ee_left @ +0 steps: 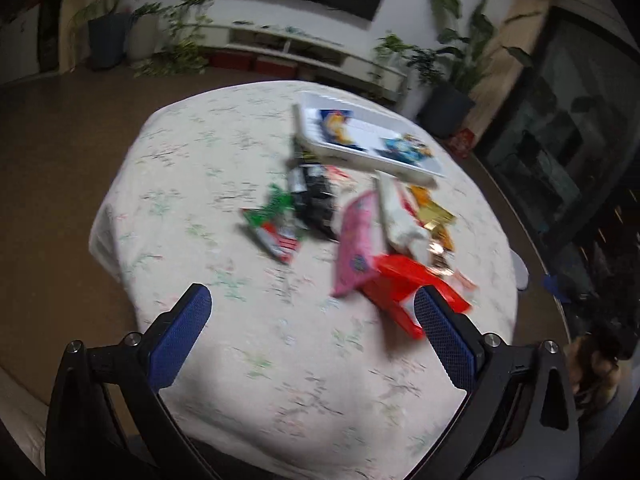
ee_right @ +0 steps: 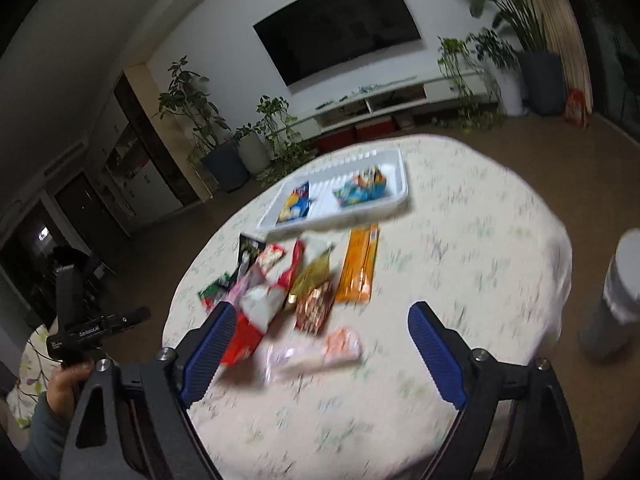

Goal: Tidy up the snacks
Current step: 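Withdraw both tools from the tray back over the snack pile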

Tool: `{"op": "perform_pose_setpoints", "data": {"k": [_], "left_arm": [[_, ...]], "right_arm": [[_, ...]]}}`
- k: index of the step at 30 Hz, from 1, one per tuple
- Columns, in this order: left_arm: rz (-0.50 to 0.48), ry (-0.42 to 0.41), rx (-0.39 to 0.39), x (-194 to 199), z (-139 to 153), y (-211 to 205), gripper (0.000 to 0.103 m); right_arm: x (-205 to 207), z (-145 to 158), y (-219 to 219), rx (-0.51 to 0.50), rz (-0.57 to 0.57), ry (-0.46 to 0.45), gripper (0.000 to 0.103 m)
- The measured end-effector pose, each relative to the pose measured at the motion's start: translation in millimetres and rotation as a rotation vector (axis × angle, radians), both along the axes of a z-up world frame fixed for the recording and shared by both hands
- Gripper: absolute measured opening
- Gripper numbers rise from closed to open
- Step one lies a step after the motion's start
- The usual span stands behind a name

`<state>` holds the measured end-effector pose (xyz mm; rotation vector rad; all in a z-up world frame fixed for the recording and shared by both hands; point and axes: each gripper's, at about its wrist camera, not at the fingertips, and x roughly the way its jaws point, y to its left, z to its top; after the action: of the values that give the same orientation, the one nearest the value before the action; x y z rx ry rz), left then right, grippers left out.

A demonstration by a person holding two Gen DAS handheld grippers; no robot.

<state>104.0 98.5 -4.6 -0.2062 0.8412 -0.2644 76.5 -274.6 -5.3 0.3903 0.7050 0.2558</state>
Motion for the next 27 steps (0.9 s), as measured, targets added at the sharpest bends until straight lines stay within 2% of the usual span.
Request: {"op": "perform_pose_setpoints", "data": {"k": [3, 5, 9, 12, 14, 18, 21, 27], "left_arm": [[-0.072, 0.016, -0.052, -5.7, 1.1, -29.3, 0.102], [-0.074, 0.045, -0.071, -4.9, 0.4, -43.4, 0.102], [-0.067, 0.118, -0.046, 8.2, -3.1, -77.2, 0.102], [-0.078, 0.115, -0.012, 17.8, -3.9, -90.1, 0.102], [-0.056, 0.089, 0.005, 23.4, 3.2, -81.5, 0.102], [0.006, 0.048, 0.065, 35.1, 20.9, -38.2, 0.102], [0.059, 0.029, 0.053, 34.6, 25.7, -4.5, 0.102], [0.071, 0.052, 0.044, 21.8, 5.4, 14.6, 0.102]], "right_arm": [[-15.1, -18.3, 11.5, 0.007, 0.002, 0.049, 0.087], [-19.3, -26.7, 19.9, -0.026, -0.012, 0.078, 0.087], [-21.4, -28.3, 34.9, -0.097, -0.015, 0.083, 0.087], [-21.3, -25.7, 42.5, -0.124, 0.004, 0.051, 0.087], [-18.7, -23.4, 44.7, -0.123, 0.01, 0.051, 0.087], [-10.2, -13.7, 53.6, -0.11, 0.049, 0.048, 0.087], [0.2, -8.4, 71.8, -0.091, 0.107, 0.044, 0.086], [34.2, -16.1, 132.3, -0.146, 0.222, 0.106, 0.084]]}}
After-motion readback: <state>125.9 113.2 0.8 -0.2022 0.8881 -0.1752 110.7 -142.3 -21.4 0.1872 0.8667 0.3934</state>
